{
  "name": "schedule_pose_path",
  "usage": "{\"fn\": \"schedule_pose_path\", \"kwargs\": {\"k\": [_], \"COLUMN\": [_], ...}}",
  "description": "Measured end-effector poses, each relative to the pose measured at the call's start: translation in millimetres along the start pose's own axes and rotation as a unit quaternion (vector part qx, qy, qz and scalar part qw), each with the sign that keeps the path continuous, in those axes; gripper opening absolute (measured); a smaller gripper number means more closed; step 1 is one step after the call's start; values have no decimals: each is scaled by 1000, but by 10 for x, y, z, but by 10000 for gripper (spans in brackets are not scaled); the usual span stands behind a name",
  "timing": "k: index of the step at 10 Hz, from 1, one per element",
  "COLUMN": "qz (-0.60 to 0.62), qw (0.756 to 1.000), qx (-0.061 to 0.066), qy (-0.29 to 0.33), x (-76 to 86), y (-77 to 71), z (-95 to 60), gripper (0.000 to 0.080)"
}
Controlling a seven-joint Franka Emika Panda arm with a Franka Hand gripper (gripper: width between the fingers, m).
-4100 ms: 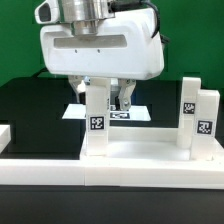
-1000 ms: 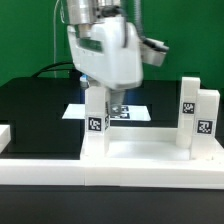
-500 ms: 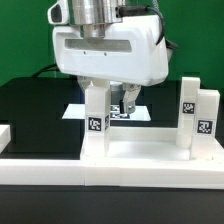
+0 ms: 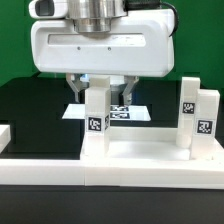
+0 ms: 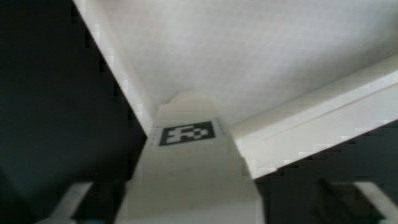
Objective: Assemble desk
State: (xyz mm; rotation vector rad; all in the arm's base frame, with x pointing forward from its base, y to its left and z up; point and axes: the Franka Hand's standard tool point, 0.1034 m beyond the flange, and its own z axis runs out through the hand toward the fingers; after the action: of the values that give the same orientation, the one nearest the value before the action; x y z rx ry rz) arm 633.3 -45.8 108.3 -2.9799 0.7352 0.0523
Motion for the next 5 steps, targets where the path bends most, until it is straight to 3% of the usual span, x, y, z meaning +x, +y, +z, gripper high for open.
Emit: {"fn": "schedule_pose_path", "kwargs": {"k": [1, 2, 3, 5], "qz": [42, 76, 90, 230], "qw": [999, 997, 996, 973], "qx": [-1, -2, -2, 5], "qy": [1, 1, 1, 3], "x": [12, 12, 12, 28], "y": [28, 37, 37, 44], "z": [-5, -2, -2, -3], "gripper": [350, 290, 290, 290]}}
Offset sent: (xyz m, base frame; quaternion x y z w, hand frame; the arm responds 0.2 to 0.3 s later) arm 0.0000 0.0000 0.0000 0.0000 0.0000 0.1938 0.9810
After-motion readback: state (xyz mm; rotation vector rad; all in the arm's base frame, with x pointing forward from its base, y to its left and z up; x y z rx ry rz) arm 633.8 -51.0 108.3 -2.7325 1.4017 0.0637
